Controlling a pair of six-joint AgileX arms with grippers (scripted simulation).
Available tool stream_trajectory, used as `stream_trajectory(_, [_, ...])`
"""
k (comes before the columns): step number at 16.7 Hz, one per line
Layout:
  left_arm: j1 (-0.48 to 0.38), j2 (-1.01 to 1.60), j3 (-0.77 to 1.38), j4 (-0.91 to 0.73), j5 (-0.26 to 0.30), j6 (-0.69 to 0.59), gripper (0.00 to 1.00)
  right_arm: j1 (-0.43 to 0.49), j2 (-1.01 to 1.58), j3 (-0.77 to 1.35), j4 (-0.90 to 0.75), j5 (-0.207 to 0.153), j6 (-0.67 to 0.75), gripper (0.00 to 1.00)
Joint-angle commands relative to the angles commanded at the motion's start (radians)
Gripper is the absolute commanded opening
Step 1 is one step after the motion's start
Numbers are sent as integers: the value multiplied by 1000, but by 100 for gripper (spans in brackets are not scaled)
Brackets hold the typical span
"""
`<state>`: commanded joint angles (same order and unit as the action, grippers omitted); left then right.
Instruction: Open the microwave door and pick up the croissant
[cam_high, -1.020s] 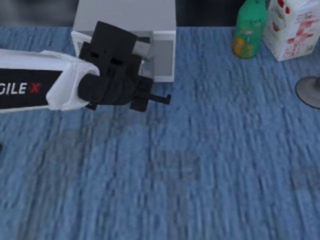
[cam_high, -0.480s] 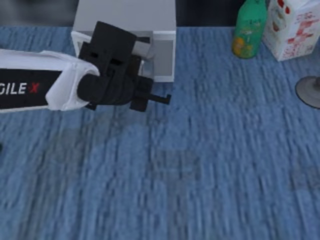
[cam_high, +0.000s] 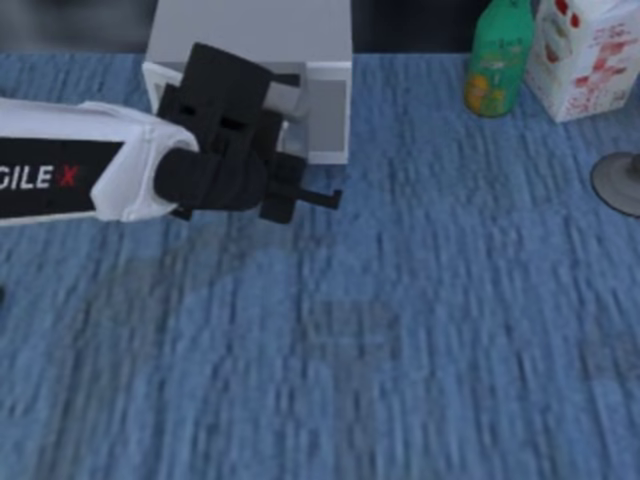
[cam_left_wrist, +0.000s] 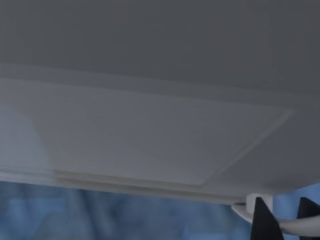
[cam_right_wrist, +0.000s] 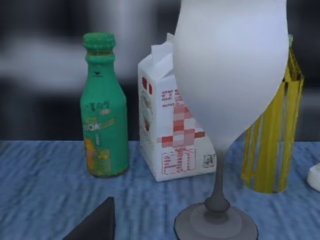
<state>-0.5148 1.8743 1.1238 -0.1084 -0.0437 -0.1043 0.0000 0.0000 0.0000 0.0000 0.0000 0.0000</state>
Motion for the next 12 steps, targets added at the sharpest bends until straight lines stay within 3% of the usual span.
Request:
stream_trajectory(7, [30, -33, -44, 13, 46, 67, 0, 0, 0, 0, 0, 0, 0, 100])
stream_trajectory(12, [30, -33, -44, 13, 46, 67, 0, 0, 0, 0, 0, 0, 0, 100])
